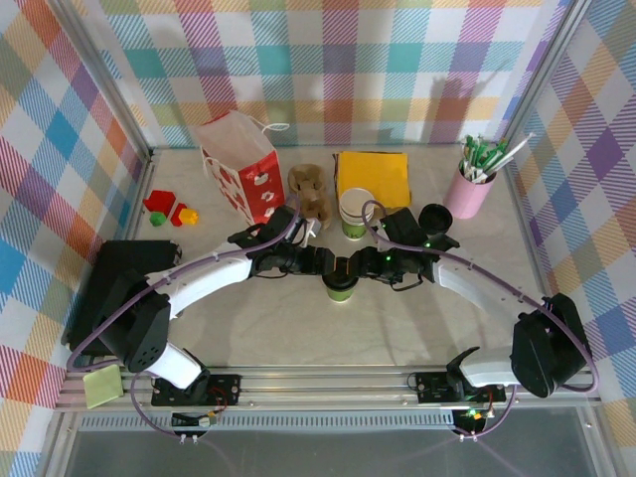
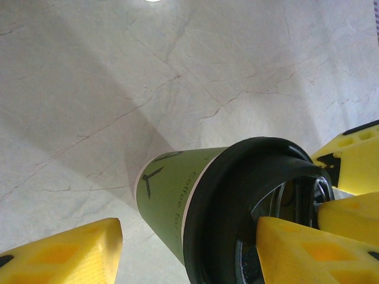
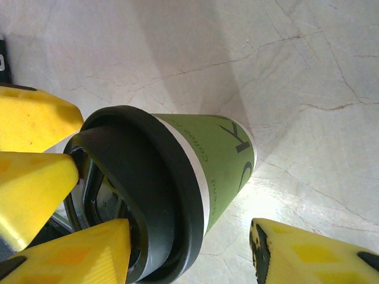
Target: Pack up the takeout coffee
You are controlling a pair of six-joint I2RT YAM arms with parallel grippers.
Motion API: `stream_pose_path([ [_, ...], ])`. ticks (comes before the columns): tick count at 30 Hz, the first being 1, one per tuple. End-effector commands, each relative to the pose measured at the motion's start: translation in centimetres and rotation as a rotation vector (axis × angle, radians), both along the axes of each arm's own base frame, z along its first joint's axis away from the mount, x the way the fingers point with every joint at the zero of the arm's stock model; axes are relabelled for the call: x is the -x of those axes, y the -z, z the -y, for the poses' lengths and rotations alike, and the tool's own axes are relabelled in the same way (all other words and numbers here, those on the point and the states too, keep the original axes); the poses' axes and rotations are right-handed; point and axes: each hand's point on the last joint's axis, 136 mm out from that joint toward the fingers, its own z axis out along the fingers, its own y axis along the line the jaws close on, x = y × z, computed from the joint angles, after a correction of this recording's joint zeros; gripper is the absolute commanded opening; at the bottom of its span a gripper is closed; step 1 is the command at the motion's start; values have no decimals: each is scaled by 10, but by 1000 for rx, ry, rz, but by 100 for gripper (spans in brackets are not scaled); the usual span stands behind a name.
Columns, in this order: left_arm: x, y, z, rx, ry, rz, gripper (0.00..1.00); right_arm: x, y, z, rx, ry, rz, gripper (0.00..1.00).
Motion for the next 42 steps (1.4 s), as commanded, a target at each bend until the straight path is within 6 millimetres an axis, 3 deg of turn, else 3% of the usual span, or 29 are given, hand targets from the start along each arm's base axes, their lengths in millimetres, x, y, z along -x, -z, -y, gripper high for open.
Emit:
stream_pose_path([
  [1, 12, 18, -7, -49, 20, -27, 60, 8, 25, 10, 38, 44, -82, 55],
  [8, 26, 43, -19, -94, 16, -64, 58, 15, 45, 18, 38, 97, -137, 55],
  [12, 32, 43, -24, -102, 13, -65, 58, 17, 43, 20, 40, 96, -126, 55],
  [23, 12, -31, -11, -23, -1, 47, 68, -3, -31, 18, 87, 29, 81, 69],
  [26, 8, -53, -17, -32, -37, 82, 70, -2, -48, 13, 107, 5, 121, 70],
  [30, 4, -79, -48, -73, -148, 150, 71, 7, -58, 0, 149, -21, 160, 72],
  [38, 16, -106, -150, -179, -459, 310, 73, 19, -38, -29, 356, -49, 196, 79],
  [42, 28, -115, -171, -185, -492, 361, 74, 18, -29, -39, 442, -76, 205, 81],
])
